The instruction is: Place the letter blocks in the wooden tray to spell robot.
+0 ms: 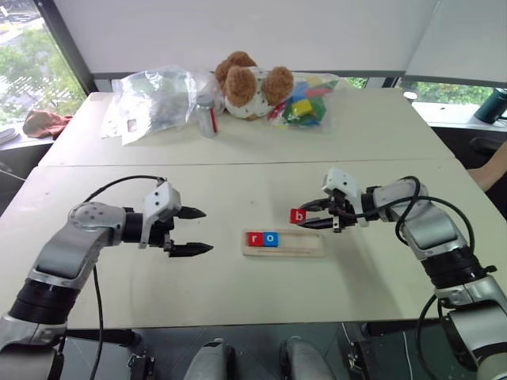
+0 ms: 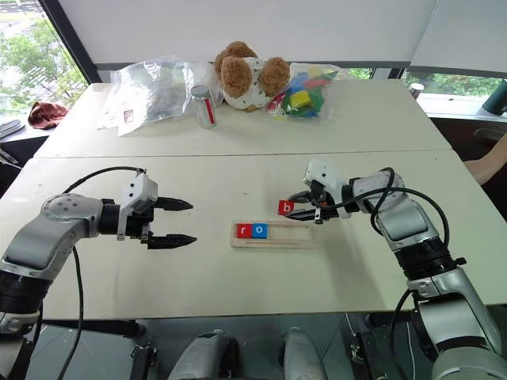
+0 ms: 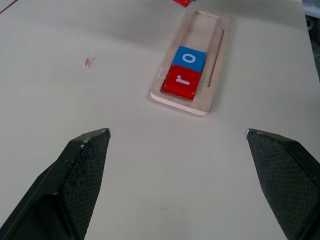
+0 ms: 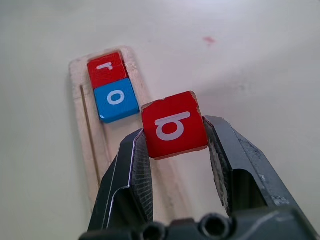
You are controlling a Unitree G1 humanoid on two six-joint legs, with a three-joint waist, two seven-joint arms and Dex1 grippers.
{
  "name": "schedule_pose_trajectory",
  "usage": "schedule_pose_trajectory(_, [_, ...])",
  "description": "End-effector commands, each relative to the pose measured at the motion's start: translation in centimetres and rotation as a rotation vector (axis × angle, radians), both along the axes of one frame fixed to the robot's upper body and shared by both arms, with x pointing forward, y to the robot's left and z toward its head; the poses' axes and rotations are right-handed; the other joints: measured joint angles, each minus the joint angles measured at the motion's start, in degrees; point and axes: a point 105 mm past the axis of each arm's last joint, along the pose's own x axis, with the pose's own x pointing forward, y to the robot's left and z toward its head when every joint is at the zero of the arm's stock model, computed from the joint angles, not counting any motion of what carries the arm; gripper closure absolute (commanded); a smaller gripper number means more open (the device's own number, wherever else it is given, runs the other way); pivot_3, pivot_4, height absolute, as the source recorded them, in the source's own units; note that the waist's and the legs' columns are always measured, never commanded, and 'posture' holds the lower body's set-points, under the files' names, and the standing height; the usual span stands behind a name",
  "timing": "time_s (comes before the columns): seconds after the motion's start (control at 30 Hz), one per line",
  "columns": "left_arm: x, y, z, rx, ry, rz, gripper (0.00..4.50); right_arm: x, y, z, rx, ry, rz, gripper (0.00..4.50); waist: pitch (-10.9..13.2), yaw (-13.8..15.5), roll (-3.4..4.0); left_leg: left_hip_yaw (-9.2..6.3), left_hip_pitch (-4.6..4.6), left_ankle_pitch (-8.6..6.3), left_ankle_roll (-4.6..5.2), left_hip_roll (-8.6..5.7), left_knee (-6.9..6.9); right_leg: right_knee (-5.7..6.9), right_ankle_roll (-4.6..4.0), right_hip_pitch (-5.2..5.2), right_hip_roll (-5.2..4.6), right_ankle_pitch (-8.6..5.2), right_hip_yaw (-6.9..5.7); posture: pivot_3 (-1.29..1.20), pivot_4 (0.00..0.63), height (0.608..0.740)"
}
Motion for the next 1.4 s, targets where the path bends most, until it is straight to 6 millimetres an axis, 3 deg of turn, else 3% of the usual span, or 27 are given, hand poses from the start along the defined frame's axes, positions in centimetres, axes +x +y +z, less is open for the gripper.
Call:
schedule_pose_trajectory(0.03, [-0.4,-0.3,0.6,-0.011,-0.038,0.003,0.00,-0.3,1.0,0.8,-0.036,-0.003,0.066,3.36,0.0,0.0,0.00,-0.02,0.00,0.00,0.00,0.00,0.00,0.01,0.00,0.00,0.00,0.00,-0.01,0.00,0.150,0.740])
schedule_pose_trajectory(0.67, [-0.3,-1.2,0.2,-0.040,-0.045,0.016,0.00,-1.7,2.1,-1.3,-0.085,0.046,0.141,3.36,0.0,-0.8,0.00,-0.09,0.00,-0.05,0.09,0.03,-0.01,0.08,0.00,-0.03,0.04,0.00,-0.08,0.00,0.150,0.740])
schedule_pose_trajectory(1.4, [-0.1,-1.4,-0.3,-0.033,-0.056,0.030,0.00,-1.9,4.3,-1.9,-0.047,0.057,0.160,3.36,0.0,-0.9,0.00,-0.11,0.01,-0.03,0.05,0.04,-0.01,0.10,0.00,-0.03,0.05,0.00,-0.08,0.00,0.150,0.740])
